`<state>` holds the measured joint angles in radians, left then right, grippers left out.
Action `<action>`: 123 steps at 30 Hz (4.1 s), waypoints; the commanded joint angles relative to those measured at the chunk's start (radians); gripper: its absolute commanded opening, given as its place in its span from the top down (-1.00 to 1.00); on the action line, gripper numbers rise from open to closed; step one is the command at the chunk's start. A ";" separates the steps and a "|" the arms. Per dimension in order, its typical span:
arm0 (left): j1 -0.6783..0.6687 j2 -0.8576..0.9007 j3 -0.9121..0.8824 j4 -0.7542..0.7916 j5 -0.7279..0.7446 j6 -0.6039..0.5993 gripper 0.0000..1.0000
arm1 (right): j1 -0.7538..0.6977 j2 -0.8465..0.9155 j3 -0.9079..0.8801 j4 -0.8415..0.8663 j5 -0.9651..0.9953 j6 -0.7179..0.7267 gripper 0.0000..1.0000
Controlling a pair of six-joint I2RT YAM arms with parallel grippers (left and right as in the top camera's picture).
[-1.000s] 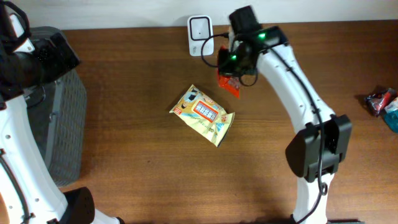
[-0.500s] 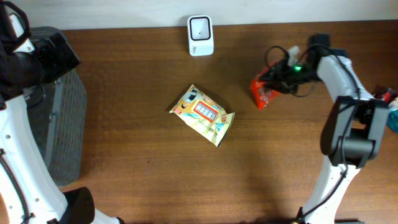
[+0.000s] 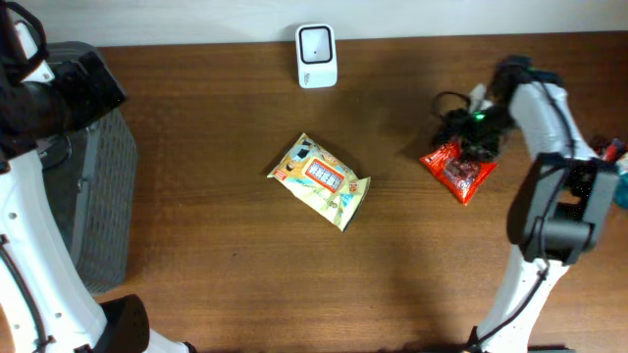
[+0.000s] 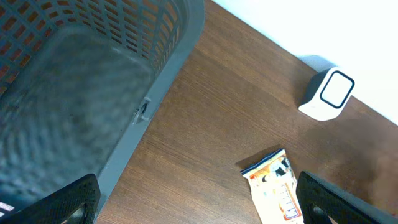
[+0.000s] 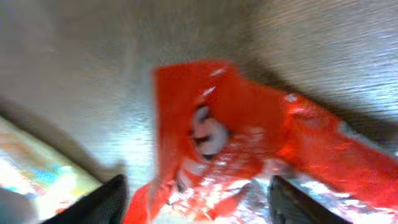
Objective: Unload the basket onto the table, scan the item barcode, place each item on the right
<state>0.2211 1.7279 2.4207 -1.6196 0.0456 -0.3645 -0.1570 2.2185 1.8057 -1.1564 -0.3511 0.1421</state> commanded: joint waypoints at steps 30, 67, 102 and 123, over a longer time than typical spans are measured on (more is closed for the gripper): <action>0.011 0.000 0.004 0.002 0.000 -0.013 -0.98 | 0.258 -0.031 0.100 0.171 -1.200 -0.162 0.91; 0.011 0.000 0.003 0.002 0.000 -0.013 -0.98 | 0.167 0.079 0.471 -0.410 0.049 -0.042 0.92; 0.011 0.000 0.004 0.002 0.000 -0.013 -0.98 | 0.636 0.079 -0.074 0.723 -0.655 0.783 0.92; 0.011 0.000 0.004 0.002 0.000 -0.013 -0.98 | 0.649 0.045 0.390 -0.196 0.409 0.154 -0.97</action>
<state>0.2260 1.7279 2.4207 -1.6196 0.0456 -0.3645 0.4343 2.2959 2.1208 -1.3052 -0.2905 0.3286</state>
